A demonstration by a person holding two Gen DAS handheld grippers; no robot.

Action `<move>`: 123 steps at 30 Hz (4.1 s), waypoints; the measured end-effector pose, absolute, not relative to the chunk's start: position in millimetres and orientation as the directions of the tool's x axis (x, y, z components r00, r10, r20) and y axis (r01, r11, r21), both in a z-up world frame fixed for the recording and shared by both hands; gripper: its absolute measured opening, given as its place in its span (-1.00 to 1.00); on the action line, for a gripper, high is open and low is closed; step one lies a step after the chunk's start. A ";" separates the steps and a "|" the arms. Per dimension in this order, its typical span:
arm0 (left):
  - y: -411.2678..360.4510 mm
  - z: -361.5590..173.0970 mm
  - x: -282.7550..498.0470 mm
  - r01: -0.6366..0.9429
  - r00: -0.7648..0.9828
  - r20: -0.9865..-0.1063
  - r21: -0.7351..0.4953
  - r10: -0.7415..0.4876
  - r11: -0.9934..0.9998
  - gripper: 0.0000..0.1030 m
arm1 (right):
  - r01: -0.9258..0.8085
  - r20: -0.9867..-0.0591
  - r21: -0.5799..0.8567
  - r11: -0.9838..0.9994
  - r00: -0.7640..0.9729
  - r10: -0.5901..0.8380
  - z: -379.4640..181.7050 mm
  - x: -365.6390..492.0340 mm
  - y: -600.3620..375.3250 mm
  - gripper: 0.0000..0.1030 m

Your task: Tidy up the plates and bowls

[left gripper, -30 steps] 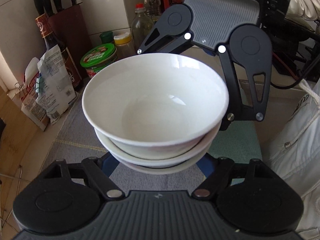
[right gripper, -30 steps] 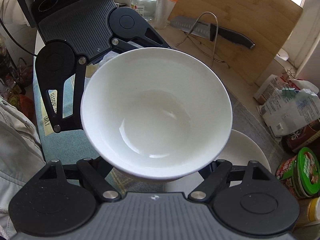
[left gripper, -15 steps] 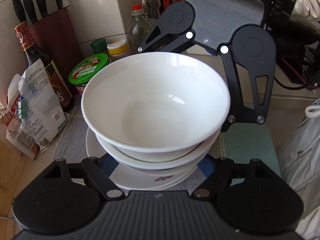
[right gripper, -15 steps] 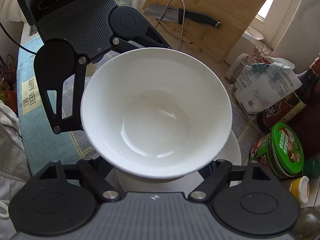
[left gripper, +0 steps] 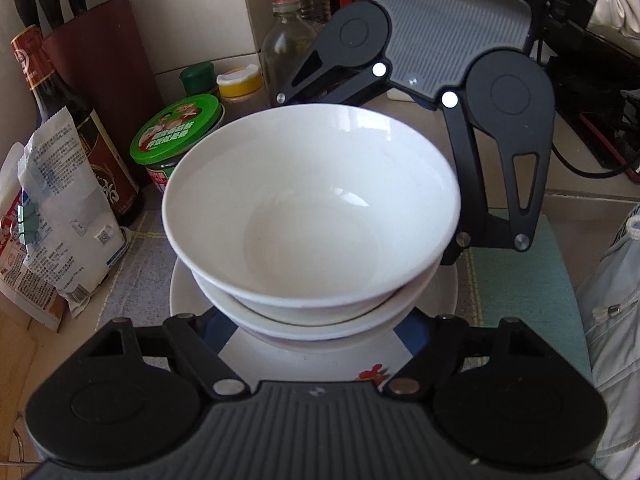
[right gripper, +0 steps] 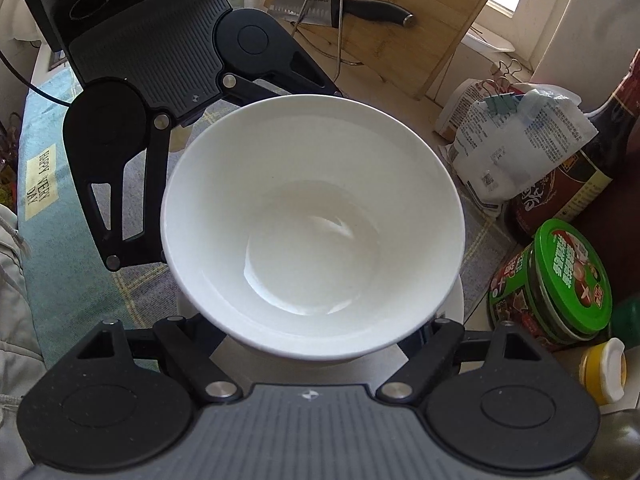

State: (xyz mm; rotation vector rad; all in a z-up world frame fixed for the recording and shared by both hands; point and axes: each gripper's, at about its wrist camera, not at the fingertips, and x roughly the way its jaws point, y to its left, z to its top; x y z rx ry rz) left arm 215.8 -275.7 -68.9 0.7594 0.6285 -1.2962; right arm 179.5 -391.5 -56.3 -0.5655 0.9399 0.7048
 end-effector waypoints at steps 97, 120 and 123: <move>-131.7 27.1 83.6 0.515 0.682 -0.631 0.054 -0.371 0.855 0.99 | 0.456 -0.729 -0.012 0.890 0.605 -0.320 15.1 4.0 -278.0 1.00; -135.1 36.6 80.8 0.503 0.698 -0.612 0.051 -0.372 0.863 0.99 | 0.442 -0.711 -0.012 0.897 0.627 -0.319 21.9 2.0 -276.8 1.00; -134.6 37.8 79.5 0.504 0.700 -0.608 0.049 -0.374 0.862 0.99 | 0.443 -0.709 -0.016 0.896 0.627 -0.322 22.1 1.0 -275.7 1.00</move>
